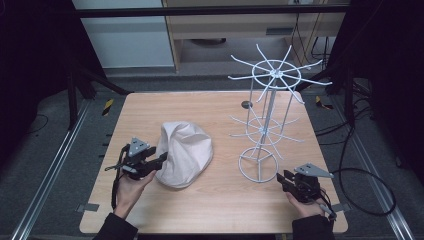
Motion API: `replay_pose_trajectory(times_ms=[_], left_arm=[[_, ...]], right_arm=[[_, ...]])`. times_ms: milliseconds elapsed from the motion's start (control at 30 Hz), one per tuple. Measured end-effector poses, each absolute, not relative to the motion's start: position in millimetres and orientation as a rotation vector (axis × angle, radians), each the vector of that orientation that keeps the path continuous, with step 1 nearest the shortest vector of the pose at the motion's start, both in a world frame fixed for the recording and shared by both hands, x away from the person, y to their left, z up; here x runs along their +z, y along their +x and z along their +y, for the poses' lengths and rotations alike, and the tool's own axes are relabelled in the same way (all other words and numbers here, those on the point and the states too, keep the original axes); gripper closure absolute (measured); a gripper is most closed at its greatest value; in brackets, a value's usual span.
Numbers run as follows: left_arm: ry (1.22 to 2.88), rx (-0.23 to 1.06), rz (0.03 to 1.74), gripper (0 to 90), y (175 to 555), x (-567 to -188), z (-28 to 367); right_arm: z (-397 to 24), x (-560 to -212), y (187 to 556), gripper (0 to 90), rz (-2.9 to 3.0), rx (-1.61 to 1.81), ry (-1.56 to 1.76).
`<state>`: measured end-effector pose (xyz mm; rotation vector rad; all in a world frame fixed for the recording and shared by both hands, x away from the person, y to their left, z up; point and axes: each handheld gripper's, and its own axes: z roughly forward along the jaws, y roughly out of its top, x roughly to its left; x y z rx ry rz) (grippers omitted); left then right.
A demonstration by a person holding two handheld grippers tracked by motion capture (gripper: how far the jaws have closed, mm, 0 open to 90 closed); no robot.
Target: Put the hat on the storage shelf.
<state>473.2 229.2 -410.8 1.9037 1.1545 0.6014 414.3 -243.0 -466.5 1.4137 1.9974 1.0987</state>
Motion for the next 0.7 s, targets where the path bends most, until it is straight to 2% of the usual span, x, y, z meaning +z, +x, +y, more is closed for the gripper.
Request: replay_pose_trajectory(times_ms=[267,700], left_arm=[[1.877,0.613,1.196,44.1,495,-406,223],[1.909,0.633,1.234,43.4,519,-409,207]], right_arm=[[-243,-466,414,66.3,1.983,1.099,1.413],[-245,-466,415,66.6,1.986,1.092,1.419]])
